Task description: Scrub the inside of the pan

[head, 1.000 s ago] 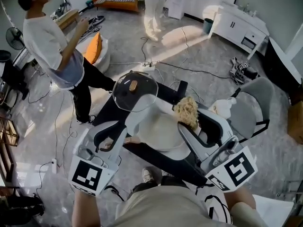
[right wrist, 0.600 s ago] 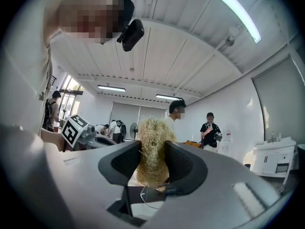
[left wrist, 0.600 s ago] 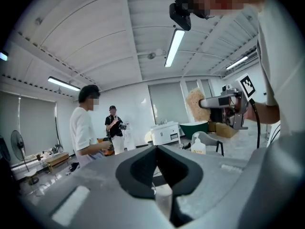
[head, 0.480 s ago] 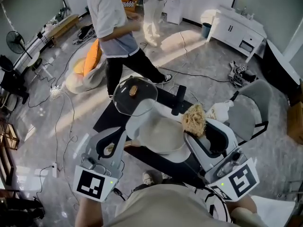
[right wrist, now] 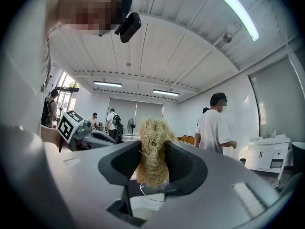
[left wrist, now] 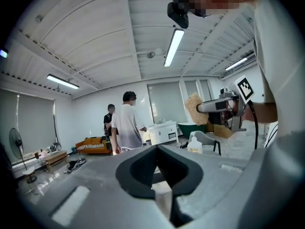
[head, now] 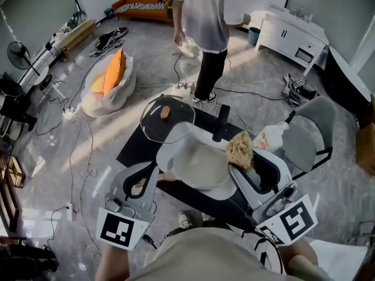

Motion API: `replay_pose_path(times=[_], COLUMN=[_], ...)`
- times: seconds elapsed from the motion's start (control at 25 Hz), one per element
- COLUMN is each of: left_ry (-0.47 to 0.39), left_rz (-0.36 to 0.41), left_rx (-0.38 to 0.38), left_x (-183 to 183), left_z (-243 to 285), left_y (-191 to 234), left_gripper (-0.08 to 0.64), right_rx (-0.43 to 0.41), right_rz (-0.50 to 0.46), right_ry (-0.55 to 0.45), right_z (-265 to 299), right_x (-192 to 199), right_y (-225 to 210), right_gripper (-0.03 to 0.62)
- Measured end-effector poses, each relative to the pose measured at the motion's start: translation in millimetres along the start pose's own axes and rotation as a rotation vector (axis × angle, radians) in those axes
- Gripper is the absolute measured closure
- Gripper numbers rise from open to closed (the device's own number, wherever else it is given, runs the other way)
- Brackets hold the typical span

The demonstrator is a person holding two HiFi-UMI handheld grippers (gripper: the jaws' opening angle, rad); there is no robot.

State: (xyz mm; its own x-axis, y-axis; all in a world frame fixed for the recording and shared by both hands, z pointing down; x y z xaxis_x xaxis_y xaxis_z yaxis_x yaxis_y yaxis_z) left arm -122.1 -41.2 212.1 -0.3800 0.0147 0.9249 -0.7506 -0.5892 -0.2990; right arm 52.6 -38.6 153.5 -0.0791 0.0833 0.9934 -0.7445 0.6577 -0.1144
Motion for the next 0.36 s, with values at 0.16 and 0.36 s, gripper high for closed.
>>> replay_pose_path(times=[0.16,0.36], left_ry=[0.015,-0.007], left_rz=[0.011,0.005], left_rx=[0.011,0.006], left_x=[1.2,-4.8], left_z=[0.6,4.0], left_y=[0.5,0.7], left_gripper=[0.558,0.558], right_rx=[0.005,0.006], right_rz=[-0.001,0.0], right_ry=[0.0,0.001], right_z=[1.5,1.7], right_x=[1.3,-0.5], right_y=[-1.5,-5.3], right_gripper=[0.43,0.43])
Point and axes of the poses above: the fingertips, and each gripper's own axes: z forward along the fingers, y to its left, x out of its underside, the point moved 1 cm from there along -z, backward along the fingers, and after that the axes turned 10 degrees about z, right-handed, at the moved point
